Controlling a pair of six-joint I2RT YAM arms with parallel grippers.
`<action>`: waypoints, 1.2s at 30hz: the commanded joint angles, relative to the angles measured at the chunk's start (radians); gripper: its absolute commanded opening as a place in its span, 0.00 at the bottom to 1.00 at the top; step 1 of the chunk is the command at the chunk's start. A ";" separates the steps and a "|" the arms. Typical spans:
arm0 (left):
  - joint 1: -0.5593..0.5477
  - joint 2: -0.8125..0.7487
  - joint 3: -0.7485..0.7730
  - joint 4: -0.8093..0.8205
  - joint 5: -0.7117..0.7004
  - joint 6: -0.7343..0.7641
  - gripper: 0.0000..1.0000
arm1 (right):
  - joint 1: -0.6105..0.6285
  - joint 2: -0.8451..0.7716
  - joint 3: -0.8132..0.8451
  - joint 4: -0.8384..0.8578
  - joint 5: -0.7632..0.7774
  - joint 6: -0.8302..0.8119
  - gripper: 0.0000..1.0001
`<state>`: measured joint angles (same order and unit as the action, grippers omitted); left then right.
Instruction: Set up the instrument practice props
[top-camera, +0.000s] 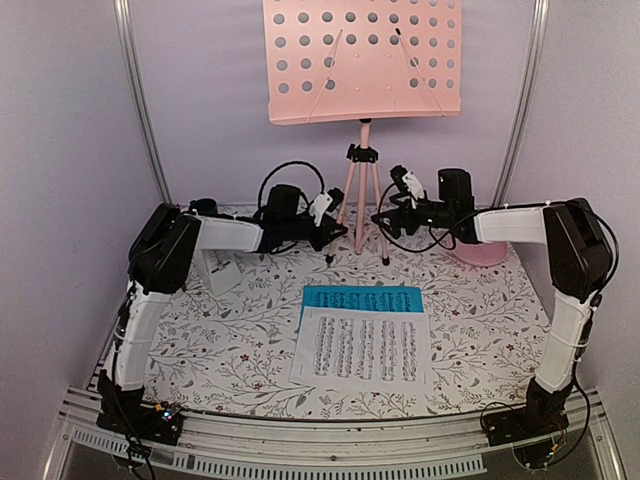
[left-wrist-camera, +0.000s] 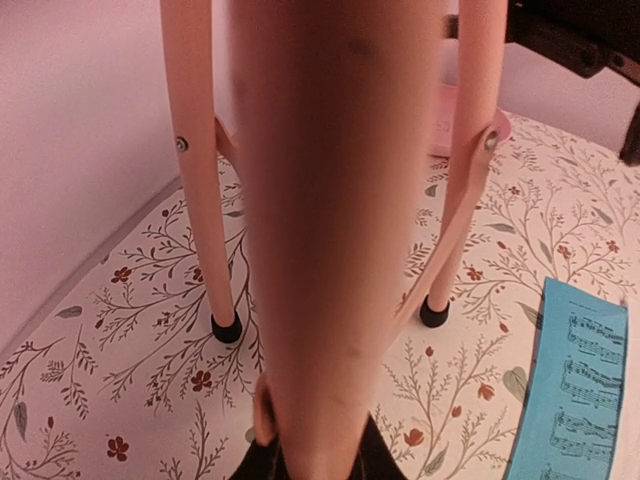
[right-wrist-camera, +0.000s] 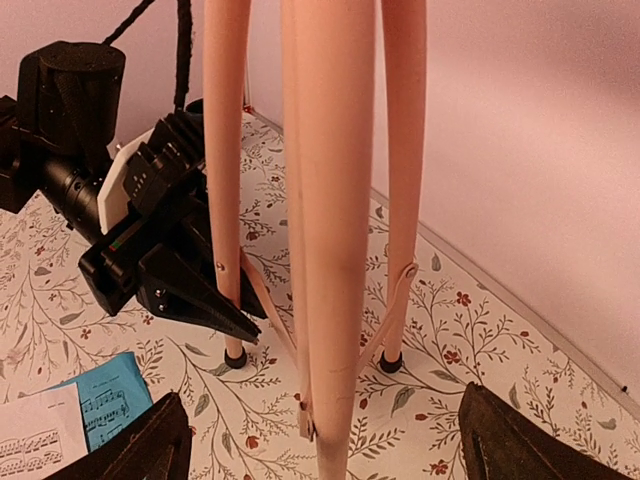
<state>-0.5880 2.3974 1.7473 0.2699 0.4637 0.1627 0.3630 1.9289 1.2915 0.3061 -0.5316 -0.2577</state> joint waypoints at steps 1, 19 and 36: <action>0.008 -0.049 -0.032 -0.075 0.061 -0.008 0.00 | -0.009 0.007 -0.026 -0.031 -0.036 0.026 0.93; 0.017 -0.057 -0.075 -0.055 0.087 -0.017 0.28 | -0.018 0.195 0.084 -0.132 -0.077 -0.044 0.60; 0.019 -0.066 -0.091 -0.094 0.042 -0.021 0.06 | -0.018 0.175 0.078 -0.151 -0.058 -0.049 0.16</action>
<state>-0.5728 2.3734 1.6917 0.2203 0.5144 0.1703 0.3504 2.1159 1.3701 0.1722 -0.6006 -0.3115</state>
